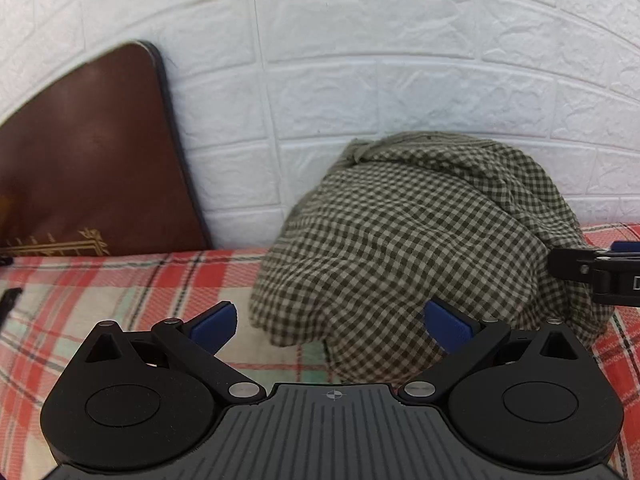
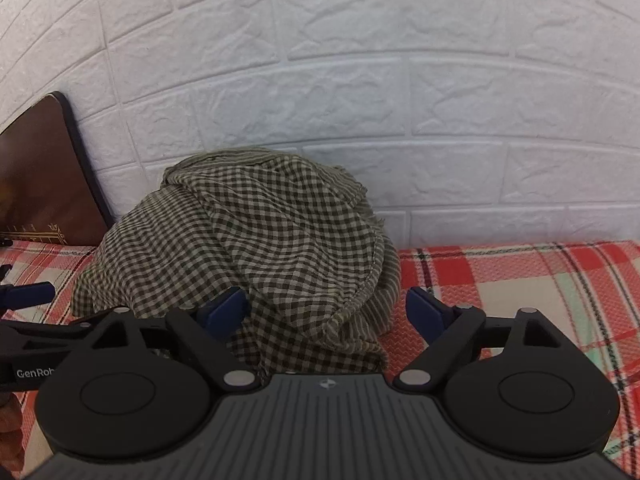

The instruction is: Fold clothes

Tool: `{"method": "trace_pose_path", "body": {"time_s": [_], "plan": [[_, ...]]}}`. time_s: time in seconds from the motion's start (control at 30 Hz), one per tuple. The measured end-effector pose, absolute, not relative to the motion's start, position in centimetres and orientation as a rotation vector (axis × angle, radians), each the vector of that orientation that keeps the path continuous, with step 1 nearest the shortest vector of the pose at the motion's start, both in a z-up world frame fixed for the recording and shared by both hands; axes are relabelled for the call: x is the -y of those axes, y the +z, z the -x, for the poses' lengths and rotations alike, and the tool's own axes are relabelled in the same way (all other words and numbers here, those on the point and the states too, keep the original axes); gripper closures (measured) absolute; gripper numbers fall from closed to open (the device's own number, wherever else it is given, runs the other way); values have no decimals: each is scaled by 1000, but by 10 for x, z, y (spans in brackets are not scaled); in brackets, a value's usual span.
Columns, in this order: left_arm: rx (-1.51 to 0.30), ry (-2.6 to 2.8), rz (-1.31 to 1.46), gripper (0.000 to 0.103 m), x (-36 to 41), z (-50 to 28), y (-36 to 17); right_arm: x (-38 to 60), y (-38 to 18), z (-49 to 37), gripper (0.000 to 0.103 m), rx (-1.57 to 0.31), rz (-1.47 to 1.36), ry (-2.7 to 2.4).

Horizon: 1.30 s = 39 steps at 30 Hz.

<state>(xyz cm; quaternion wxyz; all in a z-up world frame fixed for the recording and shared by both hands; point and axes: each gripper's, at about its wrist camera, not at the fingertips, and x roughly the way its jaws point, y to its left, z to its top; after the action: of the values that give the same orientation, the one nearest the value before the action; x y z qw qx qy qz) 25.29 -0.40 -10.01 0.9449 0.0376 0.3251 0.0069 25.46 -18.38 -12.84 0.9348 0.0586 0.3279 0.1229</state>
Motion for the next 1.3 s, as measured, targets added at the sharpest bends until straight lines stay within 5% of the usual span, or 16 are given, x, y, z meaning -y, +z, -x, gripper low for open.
{"method": "trace_pose_path", "body": {"time_s": [0.13, 0.2, 0.37, 0.47, 0.83, 1.07, 1.3], "plan": [[-716, -2, 11, 2, -2, -270, -112, 186, -139, -265, 29, -697, -175, 283], [-746, -39, 63, 18, -5, -274, -114, 185, -140, -264, 49, -710, -187, 310], [-747, -94, -17, 79, 10, -260, -95, 177, -118, -249, 89, -736, -168, 330], [-728, -107, -51, 91, 13, -242, -77, 176, -98, -233, 92, -726, -168, 351], [-605, -199, -51, 95, 8, -113, 2, 184, -1, -109, 93, -530, -107, 430], [-563, -244, -64, 94, -4, 4, 0, 190, 3, 17, 93, -453, -44, 462], [-640, -258, -116, 94, -20, 86, -41, 189, -40, 108, 93, -564, -53, 486]]}}
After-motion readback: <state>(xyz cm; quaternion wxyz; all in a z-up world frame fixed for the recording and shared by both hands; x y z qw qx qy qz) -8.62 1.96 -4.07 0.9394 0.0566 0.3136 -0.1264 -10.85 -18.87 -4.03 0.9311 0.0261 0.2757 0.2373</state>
